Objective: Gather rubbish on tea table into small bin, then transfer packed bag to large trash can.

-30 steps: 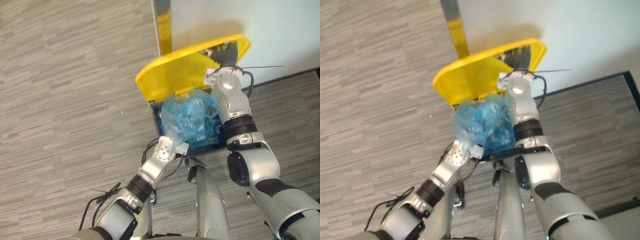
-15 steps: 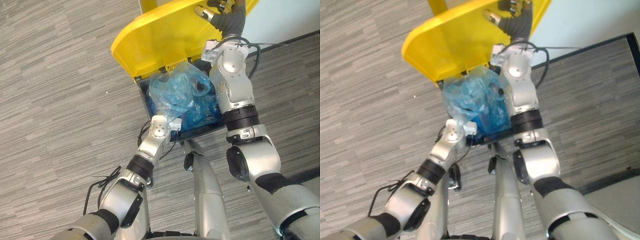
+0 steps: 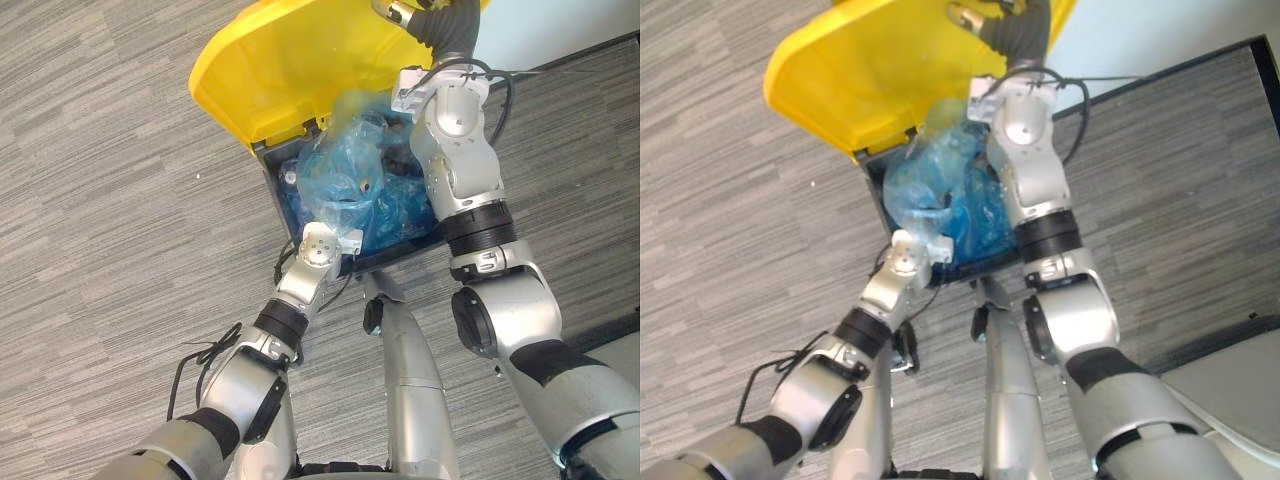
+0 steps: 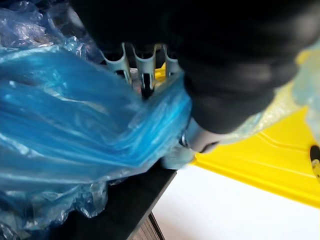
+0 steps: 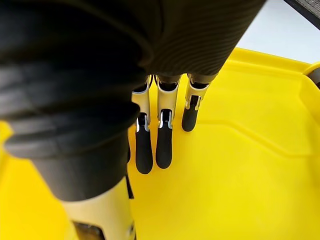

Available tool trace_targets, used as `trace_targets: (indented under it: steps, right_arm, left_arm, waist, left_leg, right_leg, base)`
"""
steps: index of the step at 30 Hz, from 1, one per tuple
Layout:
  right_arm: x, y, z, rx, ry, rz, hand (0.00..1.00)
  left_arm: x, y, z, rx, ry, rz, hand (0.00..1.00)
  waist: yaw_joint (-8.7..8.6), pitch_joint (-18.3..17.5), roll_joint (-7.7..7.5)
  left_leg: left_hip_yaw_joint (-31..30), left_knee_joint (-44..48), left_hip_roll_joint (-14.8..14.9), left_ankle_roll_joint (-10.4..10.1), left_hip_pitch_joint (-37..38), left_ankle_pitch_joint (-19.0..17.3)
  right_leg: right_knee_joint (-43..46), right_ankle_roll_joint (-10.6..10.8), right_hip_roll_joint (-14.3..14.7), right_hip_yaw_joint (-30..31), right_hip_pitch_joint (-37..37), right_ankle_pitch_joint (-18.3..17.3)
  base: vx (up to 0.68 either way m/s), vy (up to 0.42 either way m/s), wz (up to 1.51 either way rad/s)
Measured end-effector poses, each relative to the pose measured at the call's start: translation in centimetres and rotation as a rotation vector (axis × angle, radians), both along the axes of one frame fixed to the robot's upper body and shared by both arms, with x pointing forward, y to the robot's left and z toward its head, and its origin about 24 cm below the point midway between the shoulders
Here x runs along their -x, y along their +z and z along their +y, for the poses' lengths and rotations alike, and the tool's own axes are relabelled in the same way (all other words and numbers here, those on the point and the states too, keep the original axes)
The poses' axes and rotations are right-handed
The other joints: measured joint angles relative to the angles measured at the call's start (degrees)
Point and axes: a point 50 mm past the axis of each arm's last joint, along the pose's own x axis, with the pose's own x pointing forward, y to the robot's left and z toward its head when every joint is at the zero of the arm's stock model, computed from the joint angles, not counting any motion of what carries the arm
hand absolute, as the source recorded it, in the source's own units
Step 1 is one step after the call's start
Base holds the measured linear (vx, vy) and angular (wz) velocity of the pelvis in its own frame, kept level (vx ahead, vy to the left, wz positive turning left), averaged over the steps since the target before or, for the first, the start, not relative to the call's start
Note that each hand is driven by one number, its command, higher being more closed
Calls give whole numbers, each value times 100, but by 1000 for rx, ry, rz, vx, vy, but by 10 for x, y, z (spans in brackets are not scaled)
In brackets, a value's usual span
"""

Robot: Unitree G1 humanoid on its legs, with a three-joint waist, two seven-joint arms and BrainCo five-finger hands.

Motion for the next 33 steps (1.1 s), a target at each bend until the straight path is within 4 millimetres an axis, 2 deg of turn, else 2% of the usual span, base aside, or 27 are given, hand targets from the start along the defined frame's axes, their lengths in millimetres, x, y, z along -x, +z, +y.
trace_targets:
  steps: [3, 6, 9, 10, 11, 13, 14, 16, 17, 18, 21, 22, 23, 25, 26, 27, 28, 29, 30, 31, 32, 33]
  right_arm:
    - [-2, -2, 0, 3, -1, 13, 0]
    - [-8, -14, -2, 10, -14, 68, 0]
    - [-12, -39, -7, 8, -20, 133, 0]
    - [-13, -53, -11, 1, -25, 168, 0]
    - [-13, -59, -12, -1, -28, 182, 0]
    - [-13, -98, -22, 17, -54, 276, 0]
    - [-12, -105, -24, 16, -56, 290, 0]
    - [-4, -154, -36, 38, -86, 404, 0]
    - [-2, -163, -38, 38, -90, 429, 0]
    - [4, -187, -46, 38, -101, 493, 0]
    - [23, -231, -58, 67, -127, 605, 0]
    - [37, -259, -59, 66, -116, 686, 0]
    - [43, -270, -59, 72, -115, 713, 0]
    - [66, -303, -60, 83, -104, 809, 0]
    - [81, -323, -59, 90, -100, 872, 0]
    - [89, -332, -59, 100, -98, 901, 0]
    - [102, -345, -59, 87, -92, 947, 0]
    - [115, -357, -60, 73, -91, 989, 0]
    - [122, -364, -61, 70, -98, 1013, 0]
    - [147, -386, -66, 80, -119, 1105, 0]
    - [157, -394, -67, 71, -126, 1142, 0]
    - [170, -405, -68, 56, -142, 1192, 0]
  left_arm:
    - [-1, -1, 4, -23, 11, -1, 0]
    - [-2, -2, 6, -27, 16, -2, 0]
    - [6, -4, 10, 2, 18, -18, 0]
    - [11, -8, 13, 20, 22, -20, 0]
    - [13, -10, 14, 26, 24, -18, 0]
    - [26, -29, 29, 35, 56, 9, 0]
    - [27, -33, 31, 33, 60, 15, 0]
    - [45, -59, 54, 42, 113, 74, 0]
    - [49, -65, 59, 44, 127, 87, 0]
    - [60, -80, 70, 47, 145, 126, 0]
    - [86, -115, 92, 50, 189, 234, 0]
    - [106, -138, 106, 39, 209, 322, 0]
    - [112, -146, 110, 35, 219, 352, 0]
    - [134, -176, 124, 20, 253, 479, 0]
    - [146, -195, 132, 10, 283, 565, 0]
    - [152, -204, 136, 7, 302, 609, 0]
    - [163, -219, 141, 5, 338, 693, 0]
    - [176, -235, 147, 15, 386, 775, 0]
    - [181, -241, 150, 4, 399, 812, 0]
    - [196, -254, 153, -35, 410, 896, 0]
    - [203, -259, 155, -38, 420, 927, 0]
    - [213, -265, 157, -58, 426, 971, 0]
  waist:
    - [-4, 0, 0]
    - [-2, -2, -4]
    - [1, -33, -54]
    - [8, -34, -59]
    - [13, -36, -62]
    - [69, -69, -93]
    - [81, -71, -95]
    - [200, -108, -124]
    - [220, -118, -134]
    - [242, -159, -137]
    - [273, -213, -139]
    - [297, -270, -172]
    - [296, -322, -191]
    - [302, -473, -216]
    - [298, -646, -259]
    - [293, -758, -273]
    - [288, -866, -297]
    - [287, -947, -274]
    - [229, -959, -294]
    - [165, -1098, -415]
    - [169, -1174, -437]
    - [201, -1315, -562]
  left_leg:
    - [5, -4, -14, 0, 60, 1]
    - [-4, -70, -58, 2, 314, 3]
    - [-9, -203, -109, 27, 676, 19]
    - [-25, -302, -161, 52, 853, 44]
    - [-22, -345, -173, 62, 914, 51]
    - [-24, -623, -264, 82, 1326, 111]
    - [-25, -664, -267, 94, 1395, 122]
    - [-39, -995, -305, 49, 1865, 210]
    - [-44, -1071, -319, 42, 1958, 235]
    - [-90, -1246, -382, 14, 2152, 294]
    - [-143, -1608, -484, 2, 2654, 403]
    - [-138, -1856, -546, 16, 3031, 469]
    - [-134, -1939, -570, 22, 3138, 498]
    - [-126, -2275, -635, 45, 3571, 578]
    - [-104, -2449, -670, 39, 3730, 651]
    - [-97, -2524, -665, 34, 3757, 693]
    - [-27, -2772, -615, 30, 3898, 858]
    - [75, -3126, -488, -24, 4031, 1111]
    - [45, -3320, -484, -39, 4144, 1242]
    - [-16, -3790, -469, -128, 4509, 1509]
    - [-25, -3897, -451, -168, 4565, 1553]
    - [-24, -3950, -432, -218, 4562, 1583]
  right_leg:
    - [9, 0, -10, 0, 57, 0]
    - [26, -7, -52, -2, 277, -25]
    - [64, -36, -112, -8, 581, -66]
    - [66, -60, -150, -12, 734, -95]
    - [67, -66, -162, -11, 783, -112]
    - [69, -65, -236, -11, 1092, -220]
    - [66, -55, -241, -12, 1145, -233]
    - [82, -69, -267, -38, 1492, -370]
    - [89, -64, -282, -47, 1557, -393]
    - [129, -83, -341, -96, 1702, -470]
    - [203, -93, -450, -147, 2070, -655]
    - [248, -79, -509, -147, 2326, -754]
    - [277, -90, -531, -142, 2383, -794]
    - [256, -11, -585, -135, 2684, -866]
    - [204, 52, -599, -126, 2778, -848]
    - [131, 163, -593, -129, 2805, -773]
    - [-176, 578, -520, -81, 2947, -462]
    - [259, 229, -464, 44, 2906, -541]
    - [941, -16, -553, 60, 2878, -720]
    - [2151, -157, -690, 221, 3043, -940]
    - [2389, -145, -729, 290, 3196, -1031]
    - [2300, -39, -694, 390, 3339, -1256]
  base:
    - [-9, -78, 1]
    - [-15, -81, 5]
    - [-21, -85, 8]
    - [-7, -68, 12]
    - [1, -83, 16]
    - [10, -79, 13]
    - [24, -77, 11]
    - [49, -88, 11]
    - [51, -69, 19]
    - [51, -47, 24]
    - [67, -45, 23]
    - [47, -19, 9]
    - [54, -20, 6]
    - [38, -6, 3]
    - [0, 0, 0]
    - [21, 24, -10]
    - [-8, 10, -21]
    - [-25, -9, -8]
    - [30, -64, 15]
    - [75, -82, 29]
    - [100, -97, 16]
    - [0, -149, 0]
